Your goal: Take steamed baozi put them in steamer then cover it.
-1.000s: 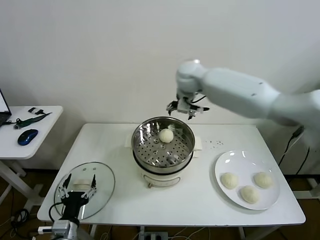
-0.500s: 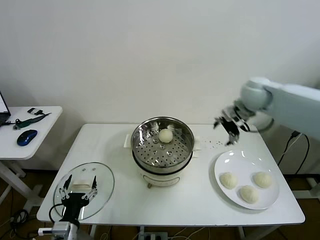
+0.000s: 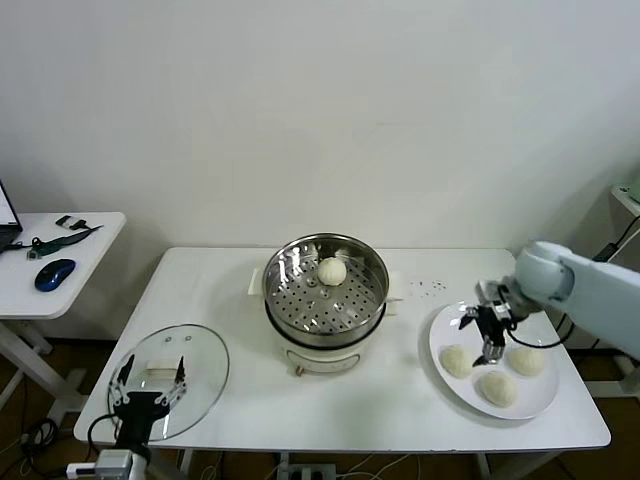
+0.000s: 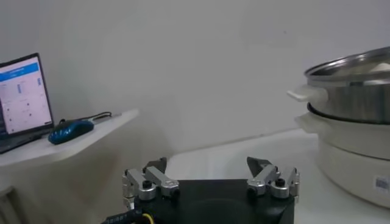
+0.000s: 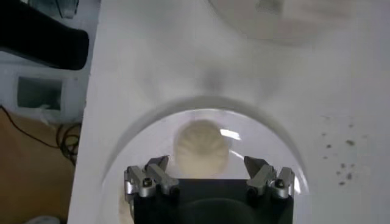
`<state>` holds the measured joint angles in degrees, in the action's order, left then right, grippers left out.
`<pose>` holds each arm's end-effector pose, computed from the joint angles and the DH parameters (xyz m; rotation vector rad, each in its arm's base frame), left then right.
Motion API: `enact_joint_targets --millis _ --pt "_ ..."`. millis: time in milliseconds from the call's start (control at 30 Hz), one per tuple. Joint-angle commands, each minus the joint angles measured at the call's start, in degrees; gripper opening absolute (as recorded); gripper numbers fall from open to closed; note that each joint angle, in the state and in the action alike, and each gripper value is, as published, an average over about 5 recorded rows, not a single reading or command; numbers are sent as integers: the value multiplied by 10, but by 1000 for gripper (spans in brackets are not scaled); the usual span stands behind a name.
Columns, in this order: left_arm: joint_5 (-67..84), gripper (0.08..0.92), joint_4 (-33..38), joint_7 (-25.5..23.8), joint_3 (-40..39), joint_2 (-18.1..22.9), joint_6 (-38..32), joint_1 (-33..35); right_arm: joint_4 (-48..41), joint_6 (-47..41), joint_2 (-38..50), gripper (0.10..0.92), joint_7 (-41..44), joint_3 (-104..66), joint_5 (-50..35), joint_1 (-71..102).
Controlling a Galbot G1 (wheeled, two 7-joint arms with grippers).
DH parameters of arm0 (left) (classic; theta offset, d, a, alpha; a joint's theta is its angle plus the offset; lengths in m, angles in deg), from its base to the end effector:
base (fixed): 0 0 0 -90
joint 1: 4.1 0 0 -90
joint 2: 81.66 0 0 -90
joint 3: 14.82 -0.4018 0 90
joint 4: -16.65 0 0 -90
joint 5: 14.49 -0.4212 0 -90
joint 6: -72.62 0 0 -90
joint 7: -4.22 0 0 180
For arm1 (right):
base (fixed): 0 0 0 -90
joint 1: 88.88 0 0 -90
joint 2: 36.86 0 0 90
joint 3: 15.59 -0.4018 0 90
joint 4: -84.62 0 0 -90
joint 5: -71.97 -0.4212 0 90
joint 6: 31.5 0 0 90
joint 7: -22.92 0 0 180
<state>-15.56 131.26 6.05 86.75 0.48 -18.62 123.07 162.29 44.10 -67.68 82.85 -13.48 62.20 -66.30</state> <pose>0.1698 0.1070 -0.3970 0.1927 -2.9338 -0.3609 0.5529 -0.2116 -0.2463 1.3002 -1.3665 1.1630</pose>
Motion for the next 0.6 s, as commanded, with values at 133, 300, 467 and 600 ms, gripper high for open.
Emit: enact_joint_targets --millis 133,300,467,600 --pt "-6 823 -5 1 0 3 -4 6 -66 -4 -27 823 -11 -97 28 110" --pt "-7 823 -8 1 1 3 -4 6 -76 -2 -46 823 -10 -101 28 107" --pt "-7 823 -10 2 3 3 -5 5 -80 -1 -58 822 -5 -98 29 104" --pt "-7 823 -12 2 3 3 -5 5 -80 1 -60 789 0 -93 28 100"
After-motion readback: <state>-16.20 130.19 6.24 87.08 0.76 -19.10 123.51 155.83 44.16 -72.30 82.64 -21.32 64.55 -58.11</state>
